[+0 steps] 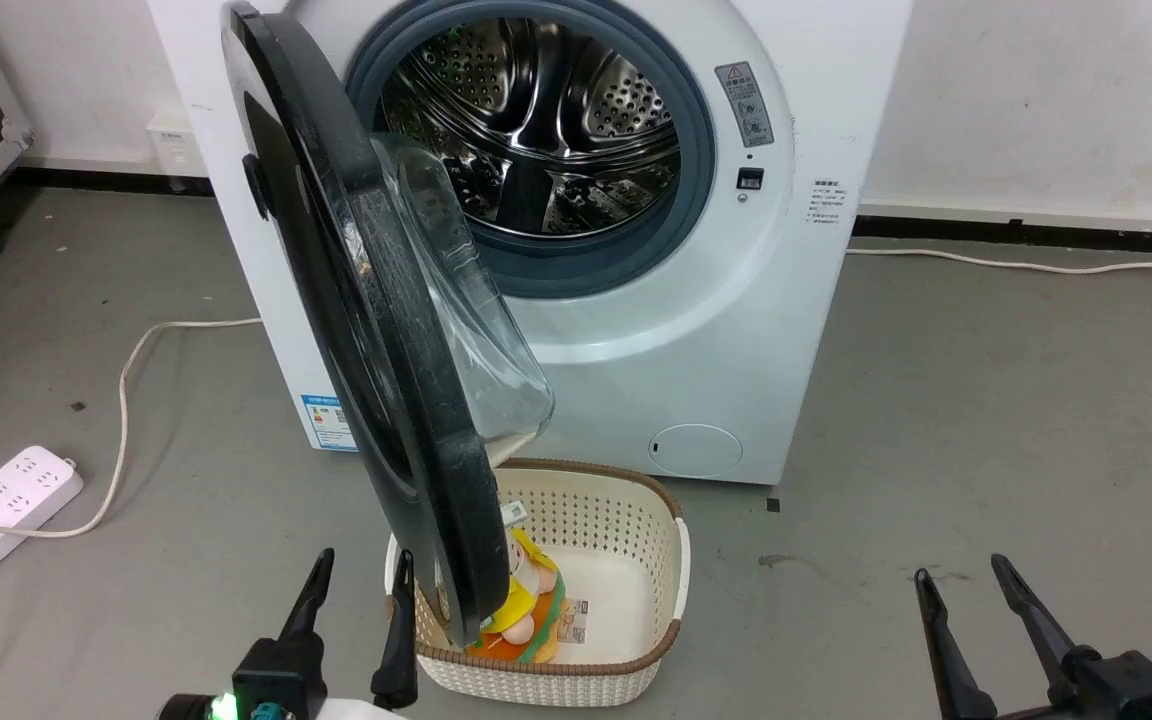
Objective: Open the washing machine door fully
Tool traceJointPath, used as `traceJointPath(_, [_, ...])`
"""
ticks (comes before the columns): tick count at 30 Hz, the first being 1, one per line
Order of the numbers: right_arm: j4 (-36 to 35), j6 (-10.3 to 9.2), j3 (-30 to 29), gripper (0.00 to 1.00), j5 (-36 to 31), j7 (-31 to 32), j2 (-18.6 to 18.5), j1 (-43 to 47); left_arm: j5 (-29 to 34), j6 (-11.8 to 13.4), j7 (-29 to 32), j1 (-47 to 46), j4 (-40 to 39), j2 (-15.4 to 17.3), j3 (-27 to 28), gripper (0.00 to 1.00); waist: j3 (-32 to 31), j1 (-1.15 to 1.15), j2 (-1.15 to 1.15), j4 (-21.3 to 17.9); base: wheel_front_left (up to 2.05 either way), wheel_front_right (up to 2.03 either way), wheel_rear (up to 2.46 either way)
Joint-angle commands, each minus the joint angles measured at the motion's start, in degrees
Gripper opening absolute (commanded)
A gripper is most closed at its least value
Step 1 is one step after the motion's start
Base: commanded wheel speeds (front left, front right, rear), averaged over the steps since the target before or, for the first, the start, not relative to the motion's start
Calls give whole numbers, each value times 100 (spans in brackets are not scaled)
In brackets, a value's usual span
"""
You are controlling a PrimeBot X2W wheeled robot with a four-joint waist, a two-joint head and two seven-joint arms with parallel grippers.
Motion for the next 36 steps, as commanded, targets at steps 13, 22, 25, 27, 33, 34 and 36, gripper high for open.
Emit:
traceJointPath(13, [-85,5,-141,100,-1,-25,156,-104,56,-1,-32,-57,114,4,-42,100,60,0,0,22,0,0,0])
traceJointPath(22, [-158,5,-149,100,72,-25,165,-160,6,-11,-32,-155,-354,3,166,0,111,0,0,0,0,0,0])
traceJointPath(25, [-190,5,-147,100,81,-25,165,-179,135,90,-32,-397,-1318,9,366,0,126,0,0,-12,0,0,0])
traceJointPath(27, [-208,5,-149,100,78,-25,165,-193,260,106,-32,-498,-1998,9,342,0,130,0,0,-23,0,0,0])
traceJointPath(33, [-186,5,-137,100,75,-25,166,-226,18,248,-32,-821,-2830,3,226,0,132,0,0,-82,0,0,0])
traceJointPath(34, [-181,5,-117,100,84,-25,166,-238,18,234,-32,-881,-2858,3,156,0,136,0,0,-102,0,0,0])
traceJointPath(36, [-177,5,-72,100,100,-25,166,-262,33,186,-32,-991,-2865,2,-30,0,145,0,0,-143,0,0,0])
